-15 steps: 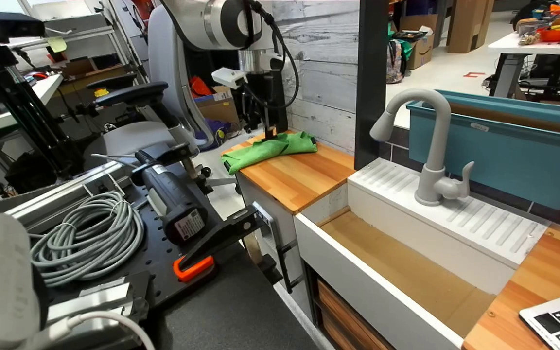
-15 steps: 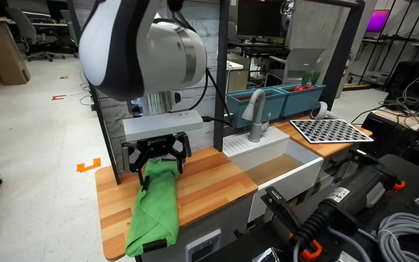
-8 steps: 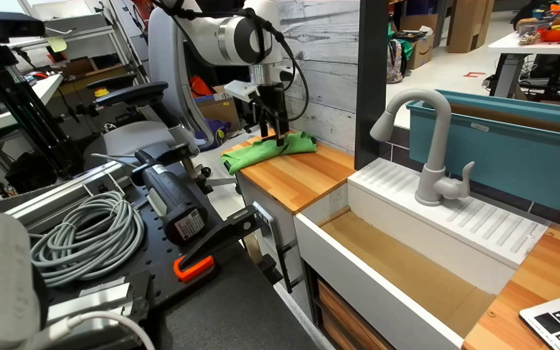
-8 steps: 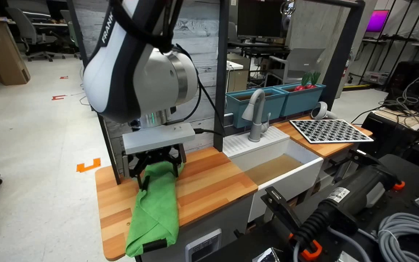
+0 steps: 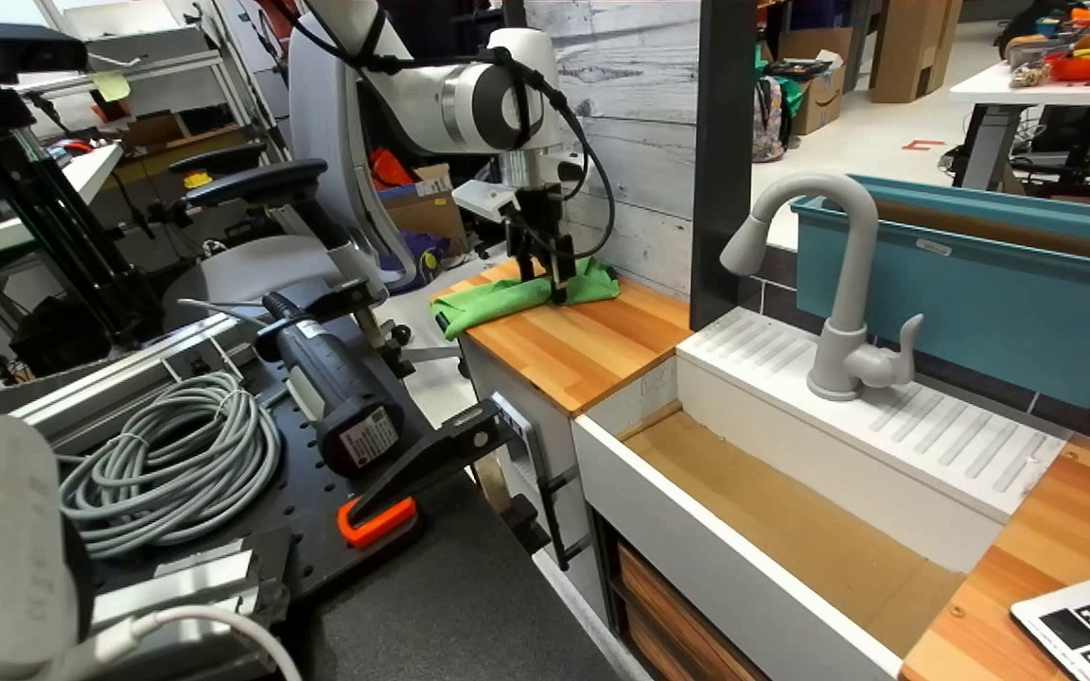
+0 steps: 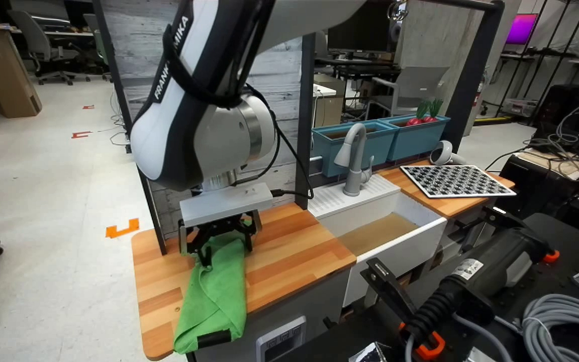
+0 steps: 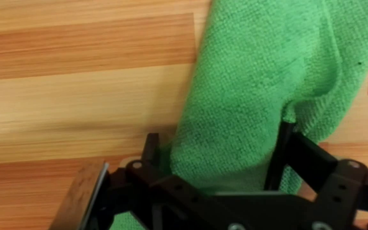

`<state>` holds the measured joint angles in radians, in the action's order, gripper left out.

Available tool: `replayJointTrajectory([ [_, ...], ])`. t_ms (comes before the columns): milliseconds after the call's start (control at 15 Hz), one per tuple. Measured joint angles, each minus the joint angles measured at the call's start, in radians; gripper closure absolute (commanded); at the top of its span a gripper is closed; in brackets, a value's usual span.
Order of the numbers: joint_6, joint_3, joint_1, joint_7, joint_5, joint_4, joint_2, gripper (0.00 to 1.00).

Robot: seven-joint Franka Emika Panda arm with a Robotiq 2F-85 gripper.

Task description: Move the green cloth

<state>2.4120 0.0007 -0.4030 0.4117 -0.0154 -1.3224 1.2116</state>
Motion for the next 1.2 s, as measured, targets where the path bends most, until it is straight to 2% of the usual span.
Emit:
replayJointTrajectory([
  [733, -0.049, -0.044, 0.005, 0.020, 0.000, 0.004, -0.001, 0.00],
  [1200, -0.048, -0.096, 0.071, 0.085, 0.002, -0.018, -0.013, 0.00],
])
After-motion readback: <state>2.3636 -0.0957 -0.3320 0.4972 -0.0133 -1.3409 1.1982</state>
